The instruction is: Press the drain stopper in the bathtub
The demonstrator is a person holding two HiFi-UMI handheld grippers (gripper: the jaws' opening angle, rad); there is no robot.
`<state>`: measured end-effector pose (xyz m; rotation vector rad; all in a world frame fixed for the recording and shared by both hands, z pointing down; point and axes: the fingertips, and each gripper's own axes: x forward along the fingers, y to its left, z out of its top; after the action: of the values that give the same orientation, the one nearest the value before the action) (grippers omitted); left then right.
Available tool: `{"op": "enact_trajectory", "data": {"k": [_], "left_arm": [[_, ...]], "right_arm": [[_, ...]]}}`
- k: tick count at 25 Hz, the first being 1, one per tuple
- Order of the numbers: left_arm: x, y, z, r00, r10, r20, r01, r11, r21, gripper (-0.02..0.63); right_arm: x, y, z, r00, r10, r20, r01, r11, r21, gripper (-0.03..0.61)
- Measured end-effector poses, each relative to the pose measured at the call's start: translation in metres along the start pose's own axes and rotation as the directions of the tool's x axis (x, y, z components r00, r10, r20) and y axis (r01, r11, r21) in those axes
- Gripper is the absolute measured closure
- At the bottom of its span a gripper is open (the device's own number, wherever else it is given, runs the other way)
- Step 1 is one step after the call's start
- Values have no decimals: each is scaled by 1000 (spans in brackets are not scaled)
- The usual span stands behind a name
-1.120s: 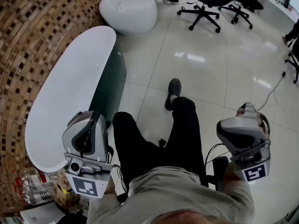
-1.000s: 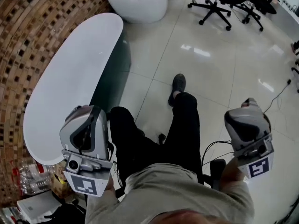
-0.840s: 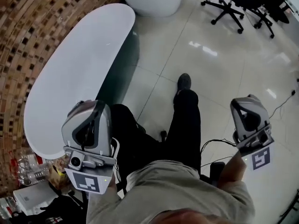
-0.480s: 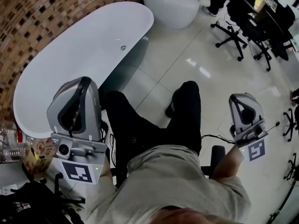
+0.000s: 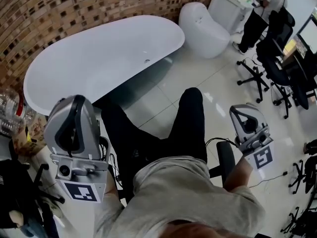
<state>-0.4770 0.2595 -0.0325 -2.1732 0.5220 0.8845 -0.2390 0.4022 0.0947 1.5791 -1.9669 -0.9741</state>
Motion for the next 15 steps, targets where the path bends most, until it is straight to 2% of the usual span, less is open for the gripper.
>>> {"op": "enact_trajectory", "data": {"k": [3,6,10,13,15], "left_arm": [[10,-14,-3,999,0,-50,0,1000,18,607],[36,-39,-30,992,-61,-106,65,997,30,607],[78,-71,-116,956,-135,-260,139,990,-2,607],[103,-83,-184,920,-150,-362,141,989,-53,607],[112,-88,-213,903,-141,-406,129,990,-56,607]], "right_arm": [[6,-12,-15,999,34,39,-36,998,46,578],[12,-26,-34,995,44,90,-51,996,73,578],[32,-66,-88,988,88,128,-104,987,122,578],[62,-105,-139,986,92,139,-114,980,164,578],[79,-121,-161,980,107,165,-137,973,185,578]]}}
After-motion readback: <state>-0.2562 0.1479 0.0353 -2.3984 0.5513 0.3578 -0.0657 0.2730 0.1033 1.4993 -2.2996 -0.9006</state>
